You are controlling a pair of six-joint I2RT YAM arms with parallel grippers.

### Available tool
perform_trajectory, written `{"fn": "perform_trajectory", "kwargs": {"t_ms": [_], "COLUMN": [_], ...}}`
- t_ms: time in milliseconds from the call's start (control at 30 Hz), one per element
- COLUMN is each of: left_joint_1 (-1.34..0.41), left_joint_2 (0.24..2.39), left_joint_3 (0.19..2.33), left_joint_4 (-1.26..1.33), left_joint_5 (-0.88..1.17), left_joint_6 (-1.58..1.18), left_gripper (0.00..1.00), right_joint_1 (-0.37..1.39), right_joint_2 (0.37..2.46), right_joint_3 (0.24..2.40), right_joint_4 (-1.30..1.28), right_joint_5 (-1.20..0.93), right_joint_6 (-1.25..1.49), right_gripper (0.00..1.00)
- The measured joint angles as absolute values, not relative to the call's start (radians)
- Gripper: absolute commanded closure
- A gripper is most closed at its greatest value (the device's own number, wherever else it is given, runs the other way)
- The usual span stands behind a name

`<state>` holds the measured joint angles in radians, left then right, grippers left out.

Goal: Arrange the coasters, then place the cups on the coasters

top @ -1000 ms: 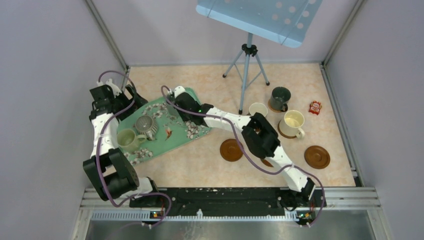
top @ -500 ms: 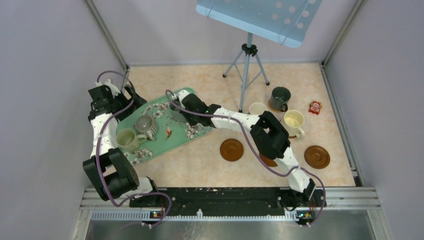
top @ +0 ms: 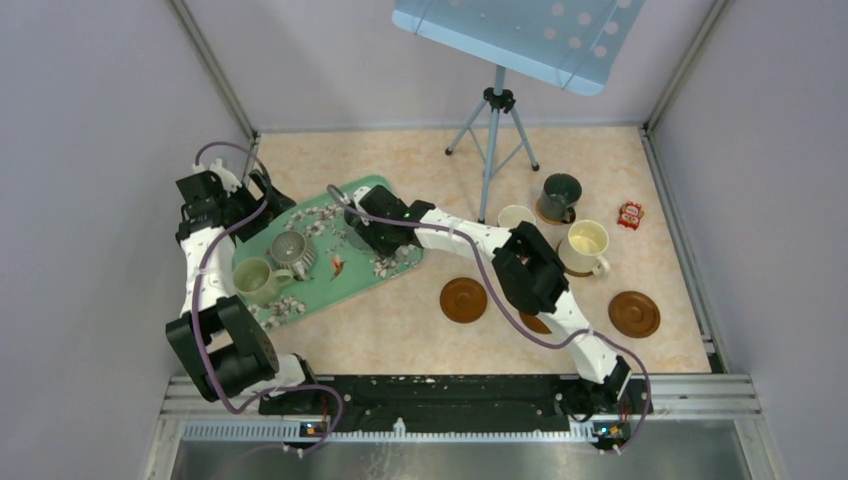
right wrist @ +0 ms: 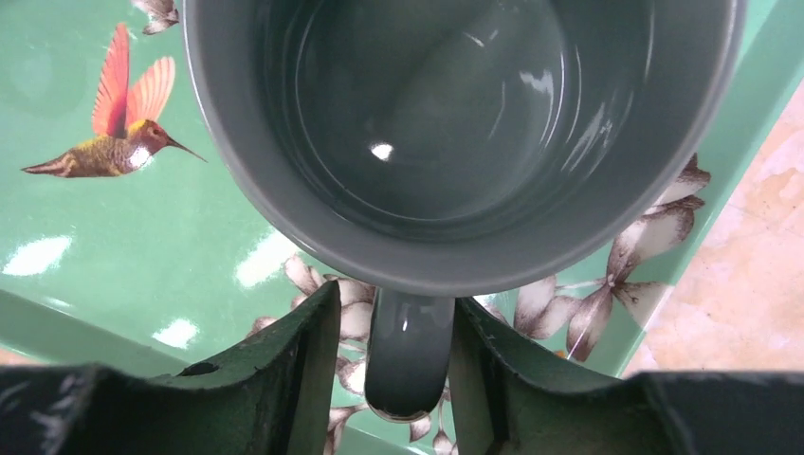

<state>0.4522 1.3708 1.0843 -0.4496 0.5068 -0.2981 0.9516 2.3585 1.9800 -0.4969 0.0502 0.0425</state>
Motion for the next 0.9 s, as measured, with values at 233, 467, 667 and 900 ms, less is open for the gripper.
{"fn": "perform_trajectory", "kwargs": {"t_ms": [233,467,667,900], "left_joint_1": [0.459,0.463,0.470,0.484], "left_joint_2": [1.371,1.373,1.391,1.417], "left_joint_3": [1.084,1.084,1.084,1.084], "left_joint_4": [-0.450,-0.450,-0.452,-0.466], "left_joint_5": [0.518,0.536,0.551,0.580], "left_joint_6": [-0.299,-0.302,-0.306,-0.308], "left_gripper": [0.01,0.01,0.01,0.01], "right_joint_1": [0.944,0.930,0.918,0.912], "right_joint_2": [2.379,2.407,2.444,2.465], "right_joint_3": [2.065,2.138,2.157,2.163], "right_joint_4": [-0.549,-0.564,-0.586,-0.612], "right_joint_5": [0.055,0.053,0.028,0.017], "right_joint_6": [0.058,0.073,0.083,0.073], "right_gripper": [0.51,0.52,0.60,1.00]}}
